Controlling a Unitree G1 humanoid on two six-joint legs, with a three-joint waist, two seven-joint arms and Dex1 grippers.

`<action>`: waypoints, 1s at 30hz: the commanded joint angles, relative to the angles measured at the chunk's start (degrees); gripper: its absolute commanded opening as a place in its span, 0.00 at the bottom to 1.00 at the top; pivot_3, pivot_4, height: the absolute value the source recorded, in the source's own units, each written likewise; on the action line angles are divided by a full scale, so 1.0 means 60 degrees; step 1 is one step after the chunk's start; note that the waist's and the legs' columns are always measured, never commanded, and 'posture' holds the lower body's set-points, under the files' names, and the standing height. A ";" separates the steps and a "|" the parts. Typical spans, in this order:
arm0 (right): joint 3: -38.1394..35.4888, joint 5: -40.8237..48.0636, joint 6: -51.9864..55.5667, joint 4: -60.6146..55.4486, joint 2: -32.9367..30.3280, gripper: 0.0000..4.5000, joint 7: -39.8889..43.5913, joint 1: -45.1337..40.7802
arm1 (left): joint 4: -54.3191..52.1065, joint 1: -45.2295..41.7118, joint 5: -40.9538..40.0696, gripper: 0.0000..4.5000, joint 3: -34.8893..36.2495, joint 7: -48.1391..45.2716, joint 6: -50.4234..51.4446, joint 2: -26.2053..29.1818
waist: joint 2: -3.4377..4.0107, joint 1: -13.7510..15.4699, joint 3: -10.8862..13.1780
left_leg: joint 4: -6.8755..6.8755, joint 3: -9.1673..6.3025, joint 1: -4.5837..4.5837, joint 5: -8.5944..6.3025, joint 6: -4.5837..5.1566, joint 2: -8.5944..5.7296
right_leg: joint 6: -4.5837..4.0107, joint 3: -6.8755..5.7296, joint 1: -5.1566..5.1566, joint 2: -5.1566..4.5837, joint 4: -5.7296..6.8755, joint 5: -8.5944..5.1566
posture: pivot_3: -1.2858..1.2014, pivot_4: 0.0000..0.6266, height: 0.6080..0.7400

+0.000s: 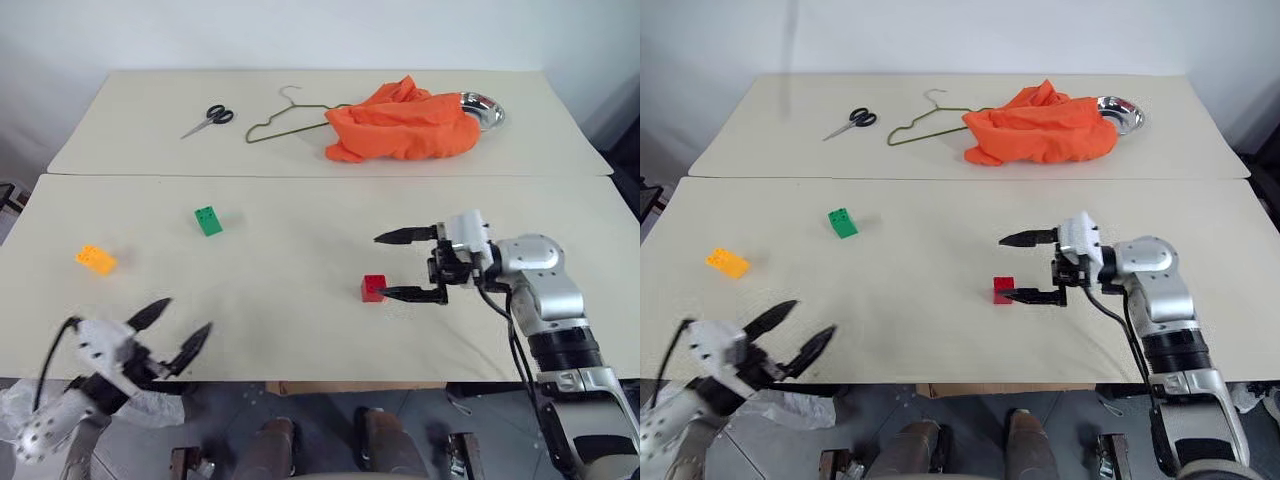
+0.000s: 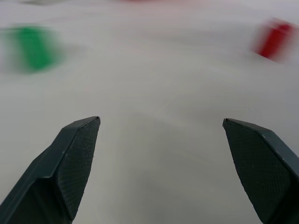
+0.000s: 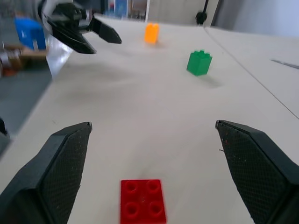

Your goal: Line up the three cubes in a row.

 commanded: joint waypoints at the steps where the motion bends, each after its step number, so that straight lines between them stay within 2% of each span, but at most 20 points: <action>1: -0.0794 0.0571 -0.1464 0.0825 0.0565 0.99 0.0495 0.0712 | 0.0638 0.0679 -0.0993 1.00 0.1965 0.1342 -0.0624 -0.1231 | -0.0008 -0.0011 -0.0004 | -0.0003 -0.0001 0.0021 -0.0003 0.0003 0.0002 | 0.0000 -0.0004 0.0023 0.0001 -0.0016 0.0000 | 0.52 0.24 1.00; 3: -0.1173 0.0690 -0.2182 0.1246 0.0891 0.99 0.0483 0.0973 | 0.0885 0.0795 -0.0967 1.00 0.2495 0.1803 -0.0976 -0.1635 | -0.0017 -0.0009 -0.0003 | -0.0003 -0.0009 0.0040 -0.0014 -0.0004 0.0020 | 0.0001 -0.0008 0.0060 0.0017 -0.0051 0.0000 | 0.52 0.24 1.00; 5: -0.1342 0.0725 -0.2407 0.1337 0.0982 0.99 0.0458 0.1068 | 0.0820 0.0938 -0.0890 1.00 0.2525 0.1871 -0.1079 -0.1771 | -0.0016 -0.0008 -0.0003 | 0.0002 -0.0012 0.0038 -0.0014 -0.0004 0.0017 | 0.0003 -0.0006 0.0061 0.0014 -0.0048 0.0001 | 0.52 0.24 1.00; 9: -0.1642 0.0911 -0.2749 0.1549 0.1154 0.99 0.0398 0.0983 | 0.0833 0.0771 -0.0307 1.00 0.1857 0.1709 -0.1318 -0.1669 | -0.0016 0.0035 -0.0003 | 0.0015 -0.0022 0.0043 -0.0014 -0.0002 0.0011 | 0.0011 -0.0002 0.0083 0.0001 -0.0050 0.0008 | 0.52 0.24 1.00; 14: -0.1962 0.0807 -0.3494 0.2014 0.1063 0.99 0.0404 0.0958 | -0.0071 -0.0564 0.0710 1.00 0.0080 0.2609 -0.1017 -0.1754 | -0.0016 0.0053 -0.0004 | 0.0016 -0.0045 0.0041 -0.0013 -0.0004 0.0008 | 0.0004 -0.0003 0.0089 0.0002 -0.0051 0.0012 | 0.52 0.24 1.00; 19: -0.2183 0.0784 -0.3628 0.2160 0.0931 0.99 0.0144 0.0905 | -0.0711 -0.2612 0.1906 1.00 -0.1228 0.4445 0.0695 -0.1524 | -0.0012 -0.0012 -0.0007 | 0.0018 -0.0044 0.0039 -0.0010 -0.0010 0.0007 | 0.0005 -0.0017 0.0075 0.0012 -0.0025 0.0015 | 0.52 0.24 1.00; 23: -0.2144 0.0898 -0.3406 0.1581 0.0888 0.99 0.0087 0.1311 | -0.0737 -0.4678 0.2644 1.00 -0.1900 0.6423 0.2506 -0.1955 | -0.0013 0.0018 -0.0007 | 0.0042 -0.0037 0.0031 -0.0003 -0.0021 0.0010 | 0.0005 -0.0032 0.0059 0.0025 0.0035 0.0015 | 0.52 0.24 1.00; 30: -0.1863 0.0842 -0.2942 0.0767 0.1001 0.99 -0.0319 0.1697 | 0.2402 -0.8046 0.3153 1.00 -0.2194 0.8167 0.2650 -0.3054 | -0.0015 0.0087 -0.0006 | 0.0122 -0.0039 0.0013 -0.0006 -0.0019 -0.0002 | 0.0011 -0.0037 0.0059 0.0027 0.0053 0.0017 | 0.52 0.24 1.00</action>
